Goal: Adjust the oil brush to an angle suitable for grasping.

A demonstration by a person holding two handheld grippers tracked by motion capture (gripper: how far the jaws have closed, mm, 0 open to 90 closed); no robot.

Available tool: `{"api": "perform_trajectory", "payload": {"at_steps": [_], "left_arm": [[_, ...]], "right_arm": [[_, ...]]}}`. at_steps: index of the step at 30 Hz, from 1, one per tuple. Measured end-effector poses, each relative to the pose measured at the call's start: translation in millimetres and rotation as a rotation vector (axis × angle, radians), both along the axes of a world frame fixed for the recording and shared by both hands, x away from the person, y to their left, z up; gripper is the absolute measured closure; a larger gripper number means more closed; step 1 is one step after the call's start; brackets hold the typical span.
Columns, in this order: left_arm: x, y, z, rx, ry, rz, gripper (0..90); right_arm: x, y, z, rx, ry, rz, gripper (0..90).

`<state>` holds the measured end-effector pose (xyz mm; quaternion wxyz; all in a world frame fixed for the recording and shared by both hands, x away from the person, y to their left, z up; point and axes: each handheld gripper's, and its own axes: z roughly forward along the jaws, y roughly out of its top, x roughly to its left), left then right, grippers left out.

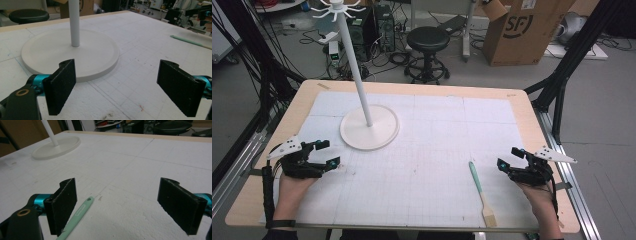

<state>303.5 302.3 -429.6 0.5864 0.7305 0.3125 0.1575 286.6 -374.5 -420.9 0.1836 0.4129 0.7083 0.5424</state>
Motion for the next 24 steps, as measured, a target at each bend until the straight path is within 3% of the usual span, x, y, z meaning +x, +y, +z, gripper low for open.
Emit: {"api": "perform_trajectory", "payload": {"at_steps": [24], "left_arm": [[0.4, -0.8, -2.7, 0.036, 0.014, 0.005, 16.4]], "right_arm": [[-2.6, 2.8, 3.5, 0.001, 0.014, -0.019, 16.0]]}}
